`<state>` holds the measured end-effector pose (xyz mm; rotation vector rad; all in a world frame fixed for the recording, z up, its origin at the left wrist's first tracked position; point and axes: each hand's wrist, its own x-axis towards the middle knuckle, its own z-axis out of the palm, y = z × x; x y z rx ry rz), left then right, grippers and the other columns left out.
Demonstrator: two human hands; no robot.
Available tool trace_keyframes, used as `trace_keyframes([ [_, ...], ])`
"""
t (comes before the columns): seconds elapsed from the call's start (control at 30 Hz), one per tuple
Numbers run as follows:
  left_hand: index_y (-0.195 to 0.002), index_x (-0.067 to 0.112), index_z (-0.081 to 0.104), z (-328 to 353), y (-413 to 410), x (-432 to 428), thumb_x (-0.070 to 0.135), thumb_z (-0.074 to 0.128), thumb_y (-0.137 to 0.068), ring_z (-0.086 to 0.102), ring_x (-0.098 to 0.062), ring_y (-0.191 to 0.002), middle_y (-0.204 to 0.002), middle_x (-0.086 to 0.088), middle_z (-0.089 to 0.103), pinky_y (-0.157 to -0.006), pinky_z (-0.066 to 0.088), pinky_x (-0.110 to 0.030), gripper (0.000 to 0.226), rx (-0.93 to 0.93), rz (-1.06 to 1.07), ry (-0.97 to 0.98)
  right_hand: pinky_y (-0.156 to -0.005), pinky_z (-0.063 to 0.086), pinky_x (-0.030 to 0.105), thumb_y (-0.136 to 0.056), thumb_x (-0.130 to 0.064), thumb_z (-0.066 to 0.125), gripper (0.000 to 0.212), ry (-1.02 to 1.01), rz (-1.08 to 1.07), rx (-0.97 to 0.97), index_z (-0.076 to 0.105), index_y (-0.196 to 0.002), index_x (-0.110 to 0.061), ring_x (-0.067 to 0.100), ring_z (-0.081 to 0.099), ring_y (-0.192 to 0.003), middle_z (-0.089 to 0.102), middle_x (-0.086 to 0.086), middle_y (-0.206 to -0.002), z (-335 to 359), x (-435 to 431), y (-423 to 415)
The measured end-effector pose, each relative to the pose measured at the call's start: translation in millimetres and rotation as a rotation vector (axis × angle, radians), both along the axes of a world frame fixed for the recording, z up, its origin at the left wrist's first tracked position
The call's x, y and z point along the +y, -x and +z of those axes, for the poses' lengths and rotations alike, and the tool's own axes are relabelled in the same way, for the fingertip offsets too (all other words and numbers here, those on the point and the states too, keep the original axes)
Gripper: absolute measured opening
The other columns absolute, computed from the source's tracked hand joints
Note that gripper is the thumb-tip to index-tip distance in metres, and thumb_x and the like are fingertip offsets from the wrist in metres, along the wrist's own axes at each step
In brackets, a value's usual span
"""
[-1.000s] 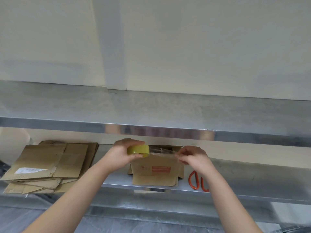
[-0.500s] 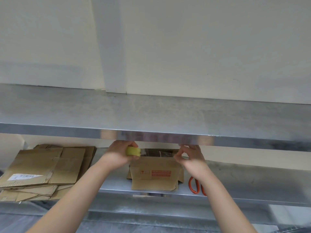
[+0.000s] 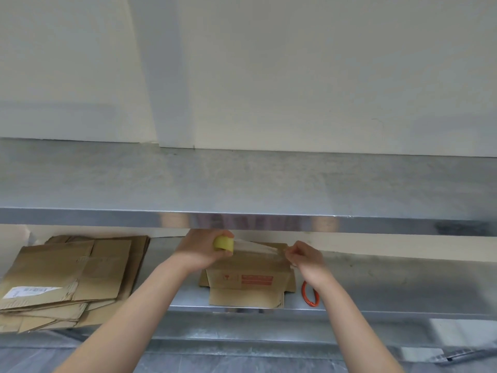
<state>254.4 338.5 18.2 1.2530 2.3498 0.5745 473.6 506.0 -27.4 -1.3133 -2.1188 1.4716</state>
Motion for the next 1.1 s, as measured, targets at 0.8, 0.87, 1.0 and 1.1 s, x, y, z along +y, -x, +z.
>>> trace_keyframes([
  [0.8,-0.131,0.042,0.052,-45.6,-9.0,31.9,0.046,0.057,-0.09,0.058,-0.014,-0.108,-0.118,0.01,0.063,-0.078,0.036,-0.019,0.041,0.044,-0.055,0.053,-0.086,0.058,0.044,-0.092,-0.02,0.063,0.015,0.325,-0.199,0.089,0.062,-0.082,-0.009,0.028,0.067,-0.092,0.067,0.011,-0.091,-71.3,20.8,-0.9],
  [0.87,-0.127,0.04,0.054,-47.1,-9.6,31.9,0.044,0.057,-0.089,0.059,-0.014,-0.105,-0.115,0.01,0.063,-0.077,0.037,-0.021,0.038,0.036,-0.038,0.043,-0.084,0.059,0.042,-0.093,-0.02,0.063,0.013,0.34,-0.23,0.102,0.064,-0.086,-0.009,0.027,0.069,-0.091,0.069,0.01,-0.09,-77.2,20.6,1.8],
  [1.0,-0.12,0.031,0.058,-48.9,-8.0,32.5,0.047,0.056,-0.09,0.06,-0.017,-0.097,-0.106,0.005,0.066,-0.08,0.045,-0.027,0.034,0.075,-0.022,0.085,-0.085,0.058,0.045,-0.089,-0.009,0.064,0.01,0.318,-0.311,0.073,0.06,-0.094,-0.016,0.027,0.067,-0.093,0.066,0.008,-0.098,-83.6,15.5,6.9],
  [1.1,-0.112,0.028,0.059,-49.2,-7.3,33.6,0.048,0.055,-0.09,0.062,-0.018,-0.095,-0.101,0.004,0.067,-0.079,0.047,-0.03,0.03,0.092,-0.034,0.106,-0.078,0.058,0.042,-0.083,-0.005,0.067,0.022,0.173,-0.352,0.075,0.056,-0.098,-0.019,0.021,0.066,-0.089,0.064,0.0,-0.096,-82.0,3.0,4.6],
])
